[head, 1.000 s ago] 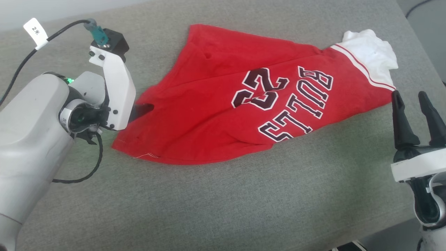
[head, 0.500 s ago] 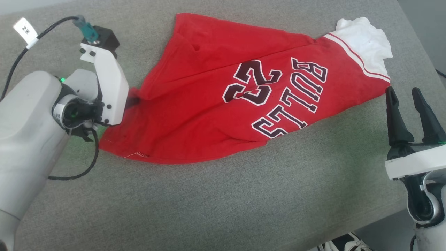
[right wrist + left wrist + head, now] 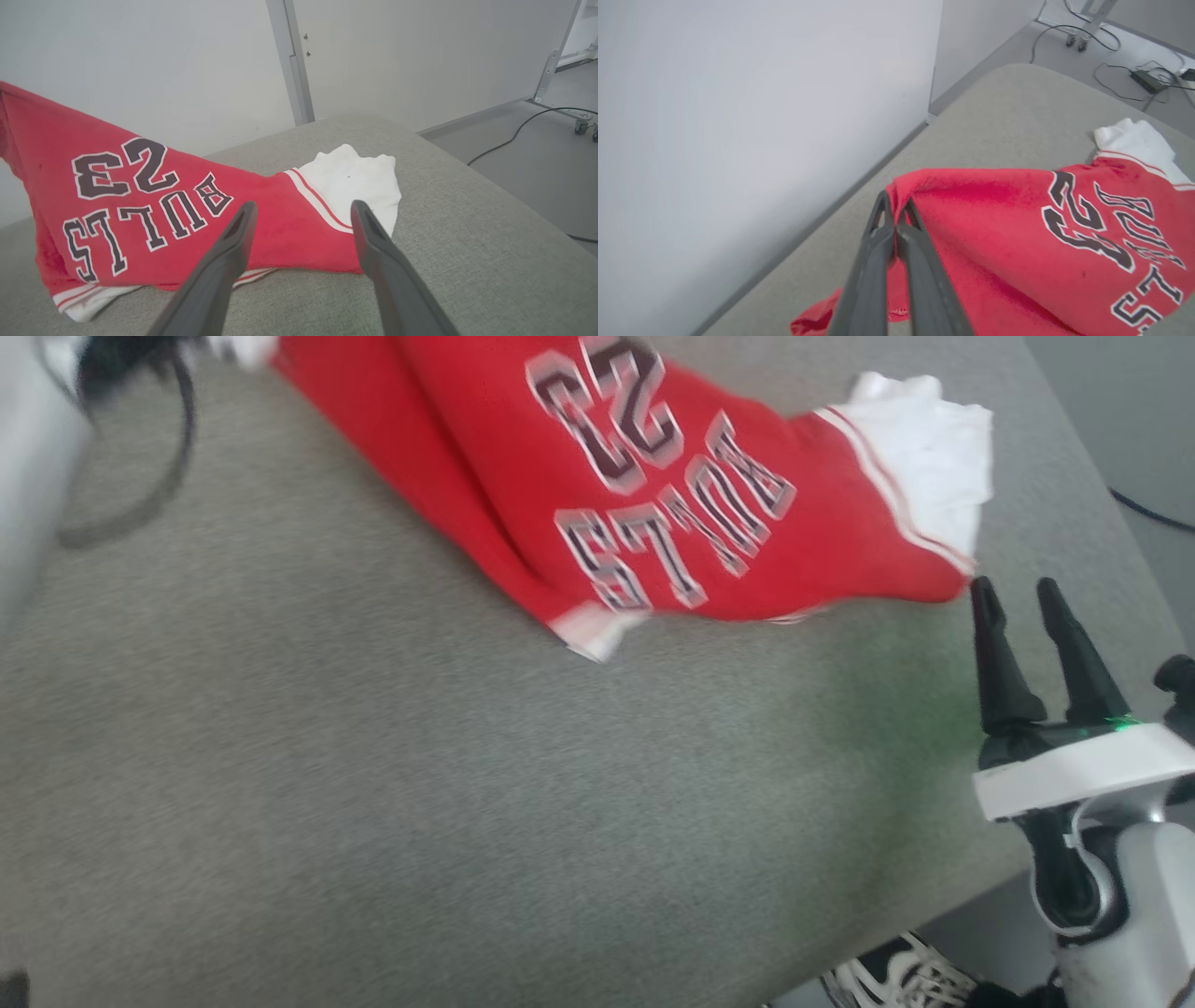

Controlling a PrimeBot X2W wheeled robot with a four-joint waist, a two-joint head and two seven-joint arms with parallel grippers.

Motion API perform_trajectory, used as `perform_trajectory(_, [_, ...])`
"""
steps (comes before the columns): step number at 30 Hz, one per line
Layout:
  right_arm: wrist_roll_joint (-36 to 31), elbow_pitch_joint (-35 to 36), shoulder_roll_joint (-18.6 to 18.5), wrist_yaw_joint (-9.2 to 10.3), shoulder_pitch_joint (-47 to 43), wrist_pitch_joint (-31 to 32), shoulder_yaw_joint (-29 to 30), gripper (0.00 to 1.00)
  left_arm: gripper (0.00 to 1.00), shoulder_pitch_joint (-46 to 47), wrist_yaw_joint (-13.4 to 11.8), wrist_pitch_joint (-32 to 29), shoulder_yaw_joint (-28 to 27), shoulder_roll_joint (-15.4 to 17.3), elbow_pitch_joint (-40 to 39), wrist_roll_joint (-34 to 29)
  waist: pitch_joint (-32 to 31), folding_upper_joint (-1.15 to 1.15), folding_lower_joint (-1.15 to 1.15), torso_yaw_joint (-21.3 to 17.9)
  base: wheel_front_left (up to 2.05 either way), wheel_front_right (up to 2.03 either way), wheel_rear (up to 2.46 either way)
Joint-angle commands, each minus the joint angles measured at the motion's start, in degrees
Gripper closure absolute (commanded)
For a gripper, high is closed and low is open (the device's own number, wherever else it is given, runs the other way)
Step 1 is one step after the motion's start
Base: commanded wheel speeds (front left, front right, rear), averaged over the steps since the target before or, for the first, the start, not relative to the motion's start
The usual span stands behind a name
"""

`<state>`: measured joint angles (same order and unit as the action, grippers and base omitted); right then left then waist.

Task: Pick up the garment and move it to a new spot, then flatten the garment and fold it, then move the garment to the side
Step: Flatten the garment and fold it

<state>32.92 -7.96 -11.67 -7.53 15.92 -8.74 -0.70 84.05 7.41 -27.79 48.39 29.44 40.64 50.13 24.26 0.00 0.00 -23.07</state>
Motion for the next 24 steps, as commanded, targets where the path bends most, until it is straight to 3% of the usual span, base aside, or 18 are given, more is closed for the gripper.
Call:
perform_trajectory(1, [0.67,-0.75,0.52,0.08,0.98,-1.03,-0.85,0.00,1.00,4.25,0.13,3.05,0.79,-0.73,2.42,-2.55,1.37,0.00,0.00,-2.25,0.00,0.00,0.00])
perform_trajectory(8, [2.35,-3.76,1.97,0.08,1.83,-3.32,-4.39,0.00,1.00,14.78,0.13,13.79,4.03,-4.04,13.21,-9.70,3.39,0.00,0.00,-7.33,0.00,0.00,0.00])
perform_trajectory(16, [4.05,-6.47,3.11,0.08,2.68,-5.12,-7.72,0.00,1.00,12.07,0.13,12.98,9.73,-5.17,20.44,-8.79,5.63,0.00,0.00,-10.82,0.00,0.00,0.00])
perform_trajectory(24, [4.74,-6.13,3.15,0.08,2.91,-6.15,-8.43,0.00,1.00,6.98,0.13,7.32,17.37,-5.17,21.83,-6.01,8.65,0.00,0.00,-11.07,0.00,0.00,0.00])
